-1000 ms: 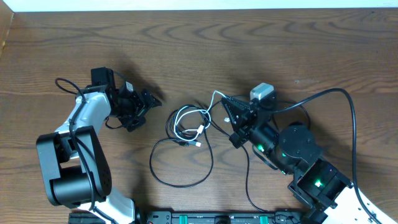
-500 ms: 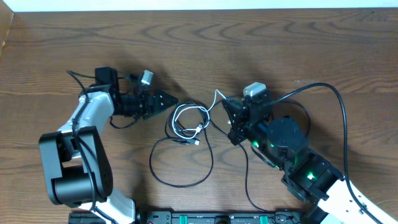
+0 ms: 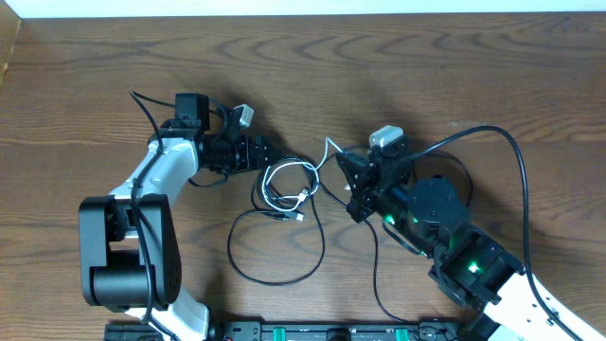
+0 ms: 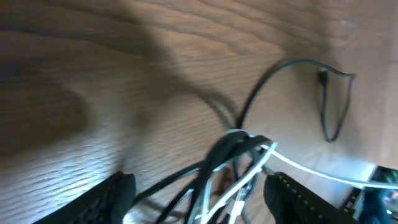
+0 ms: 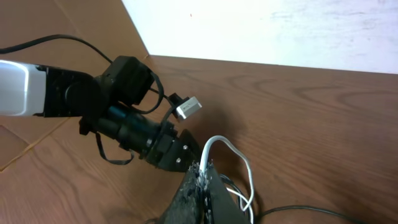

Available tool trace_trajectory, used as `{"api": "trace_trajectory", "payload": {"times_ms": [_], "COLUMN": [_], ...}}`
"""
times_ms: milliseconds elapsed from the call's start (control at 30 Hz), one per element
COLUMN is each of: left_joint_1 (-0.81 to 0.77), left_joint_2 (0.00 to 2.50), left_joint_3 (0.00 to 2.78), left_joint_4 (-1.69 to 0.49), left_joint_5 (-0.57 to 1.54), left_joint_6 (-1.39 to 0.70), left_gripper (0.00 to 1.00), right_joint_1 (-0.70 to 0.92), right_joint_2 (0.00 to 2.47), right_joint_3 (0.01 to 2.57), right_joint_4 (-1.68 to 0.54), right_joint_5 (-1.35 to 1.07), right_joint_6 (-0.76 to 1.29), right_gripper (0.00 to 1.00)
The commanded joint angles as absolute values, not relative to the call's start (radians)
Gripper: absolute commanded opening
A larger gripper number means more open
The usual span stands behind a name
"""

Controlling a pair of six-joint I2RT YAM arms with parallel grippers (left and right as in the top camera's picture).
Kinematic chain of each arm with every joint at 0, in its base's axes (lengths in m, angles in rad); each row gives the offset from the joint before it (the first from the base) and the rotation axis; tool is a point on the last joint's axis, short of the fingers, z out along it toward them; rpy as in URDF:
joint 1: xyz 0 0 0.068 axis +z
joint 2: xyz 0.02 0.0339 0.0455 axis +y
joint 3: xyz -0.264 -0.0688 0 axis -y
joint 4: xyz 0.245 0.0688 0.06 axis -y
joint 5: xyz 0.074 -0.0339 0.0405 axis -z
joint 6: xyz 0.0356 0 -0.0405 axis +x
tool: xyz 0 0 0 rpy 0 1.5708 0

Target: Untangle cables

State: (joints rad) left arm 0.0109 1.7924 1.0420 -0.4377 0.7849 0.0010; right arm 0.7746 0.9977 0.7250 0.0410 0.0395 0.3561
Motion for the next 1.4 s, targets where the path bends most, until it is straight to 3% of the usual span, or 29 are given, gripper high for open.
{"api": "trace_trajectory", "payload": {"times_ms": [0,67,333,500,600,733,767,1200,1367], "left_joint_1": [0.009,0.007,-0.031,-0.048,-0.054,-0.054,-0.054,0.039,0.056], "left_joint_2": [1.799,1.799,1.799,1.799,1.799,1.799,1.799,1.799,1.799], "left_joint_3": [1.045,1.041,1.035,1.035,1.035,1.035,1.035,1.036,1.036], "left_joint_4": [-0.439,-0.443,-0.473,-0.478,-0.48,-0.48,-0.48,-0.482,-0.485], "left_joint_5": [0.713,0.709,0.682,0.645,0.6,0.542,0.521,0.463,0.551], "left_joint_6": [-0.028,-0.028,-0.028,-0.028,-0.028,-0.058,-0.075,-0.205,-0.204], "left_gripper": [0.61,0.55,0.55,0.45,0.38,0.1,0.08,0.08,0.08], "right_joint_1": [0.767,0.766,0.766,0.766,0.766,0.766,0.766,0.712,0.653], "right_joint_2": [0.996,0.996,0.997,0.996,0.996,0.996,0.996,0.957,0.951], "right_joint_3": [0.732,0.732,0.732,0.732,0.732,0.732,0.732,0.732,0.732], "right_joint_4": [0.041,0.041,0.041,0.04,0.041,0.04,0.04,-0.03,-0.164], "right_joint_5": [0.027,0.027,0.027,0.027,0.027,0.027,0.027,0.031,0.121], "right_joint_6": [0.366,0.366,0.366,0.366,0.366,0.366,0.366,0.368,0.434], "right_gripper": [0.01,0.01,0.01,0.01,0.01,0.01,0.01,0.01,0.01]}}
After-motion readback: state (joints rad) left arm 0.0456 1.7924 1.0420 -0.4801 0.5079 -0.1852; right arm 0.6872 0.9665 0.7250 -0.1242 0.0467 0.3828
